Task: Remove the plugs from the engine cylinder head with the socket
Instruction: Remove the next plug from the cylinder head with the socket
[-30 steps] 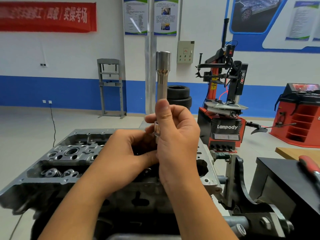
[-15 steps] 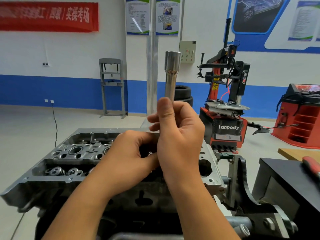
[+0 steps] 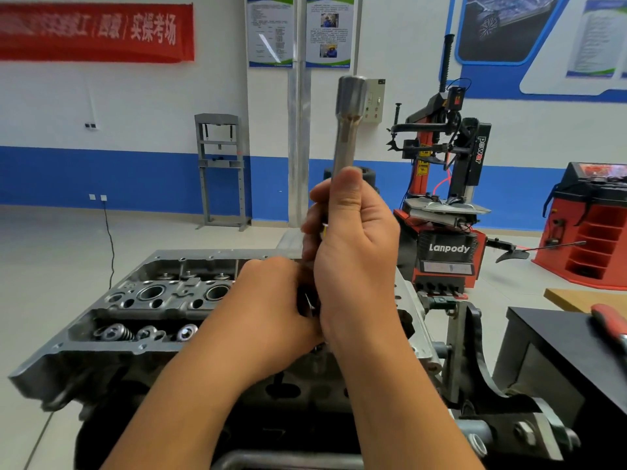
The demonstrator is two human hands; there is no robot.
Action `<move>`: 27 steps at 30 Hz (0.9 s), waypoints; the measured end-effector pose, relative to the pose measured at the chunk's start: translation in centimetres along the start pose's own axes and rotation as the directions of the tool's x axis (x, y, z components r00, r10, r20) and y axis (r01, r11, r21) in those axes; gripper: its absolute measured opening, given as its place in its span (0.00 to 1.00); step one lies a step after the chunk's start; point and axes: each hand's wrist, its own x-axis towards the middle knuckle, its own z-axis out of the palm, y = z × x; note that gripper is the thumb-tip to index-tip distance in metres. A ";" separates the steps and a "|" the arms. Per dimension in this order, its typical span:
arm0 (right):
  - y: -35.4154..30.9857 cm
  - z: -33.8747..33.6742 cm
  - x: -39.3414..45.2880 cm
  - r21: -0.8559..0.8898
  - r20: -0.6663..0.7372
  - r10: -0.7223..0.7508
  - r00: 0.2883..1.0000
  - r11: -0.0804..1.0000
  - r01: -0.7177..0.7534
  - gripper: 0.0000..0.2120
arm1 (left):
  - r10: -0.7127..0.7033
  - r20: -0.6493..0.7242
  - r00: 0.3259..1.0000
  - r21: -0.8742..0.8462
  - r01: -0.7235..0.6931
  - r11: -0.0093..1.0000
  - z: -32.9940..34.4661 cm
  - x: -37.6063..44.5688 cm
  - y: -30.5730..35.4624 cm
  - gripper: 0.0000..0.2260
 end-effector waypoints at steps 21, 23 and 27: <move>-2.1 -4.6 2.3 0.163 -0.016 0.526 0.850 0.840 -0.517 0.16 | 0.157 -0.129 0.979 -0.089 -0.169 0.982 -0.2 -0.2 -0.9 0.05; -1.9 -4.7 2.2 0.075 0.052 0.540 0.840 0.837 -0.542 0.11 | 0.176 -0.277 0.945 -0.192 -0.234 0.953 -0.4 -0.1 -0.8 0.02; -1.9 -5.3 2.1 -0.060 0.228 0.561 0.796 0.824 -0.563 0.10 | 0.075 -0.526 0.847 -0.436 -0.345 0.832 -0.4 0.2 -0.3 0.09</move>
